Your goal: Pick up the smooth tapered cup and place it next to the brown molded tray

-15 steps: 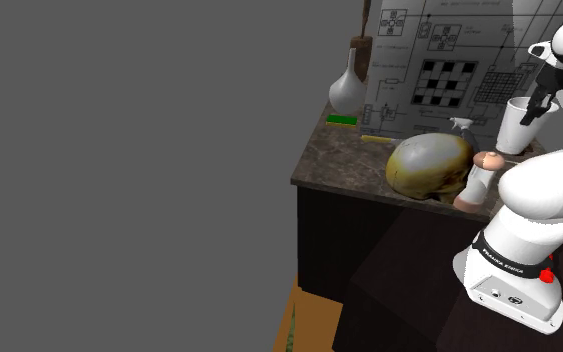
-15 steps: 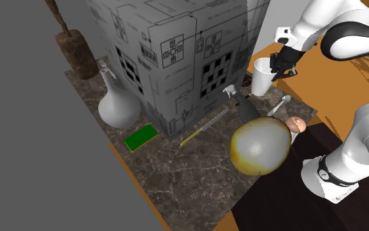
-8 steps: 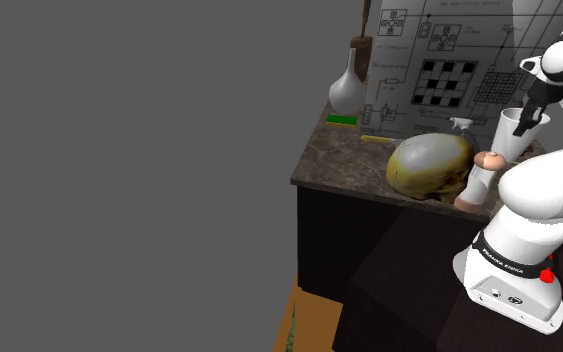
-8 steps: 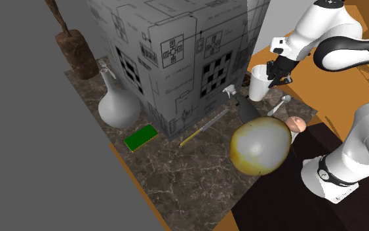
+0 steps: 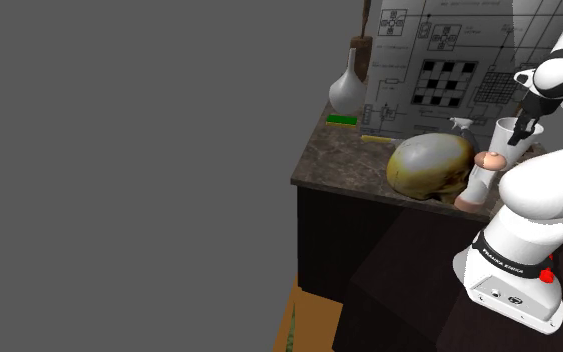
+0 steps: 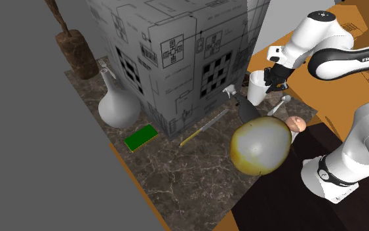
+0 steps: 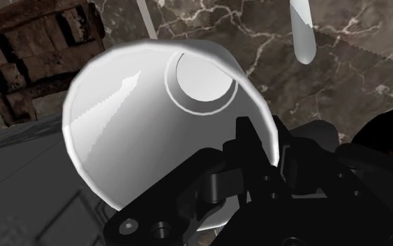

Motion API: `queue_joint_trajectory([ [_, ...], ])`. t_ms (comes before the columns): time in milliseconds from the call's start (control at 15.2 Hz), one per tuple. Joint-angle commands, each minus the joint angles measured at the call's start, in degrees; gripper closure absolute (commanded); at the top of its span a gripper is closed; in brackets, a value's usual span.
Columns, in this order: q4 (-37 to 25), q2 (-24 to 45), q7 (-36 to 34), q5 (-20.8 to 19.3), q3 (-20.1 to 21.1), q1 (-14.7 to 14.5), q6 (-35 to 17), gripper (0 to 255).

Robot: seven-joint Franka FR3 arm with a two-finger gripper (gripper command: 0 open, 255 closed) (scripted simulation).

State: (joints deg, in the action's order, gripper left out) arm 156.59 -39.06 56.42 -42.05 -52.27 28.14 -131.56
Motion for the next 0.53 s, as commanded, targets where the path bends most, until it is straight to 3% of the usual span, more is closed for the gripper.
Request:
queue_joint_trajectory([
  [0, 0.08, 0.12, -0.04, -0.08, -0.11, -0.02, -0.23, 255],
  [264, 0.08, 0.12, -0.04, -0.08, -0.11, -0.02, -0.23, 255],
  [330, 0.08, 0.13, -0.04, -0.08, -0.12, -0.02, -0.24, 0],
  [462, 0.09, 0.14, -0.04, -0.09, -0.13, -0.02, -0.26, 0],
])
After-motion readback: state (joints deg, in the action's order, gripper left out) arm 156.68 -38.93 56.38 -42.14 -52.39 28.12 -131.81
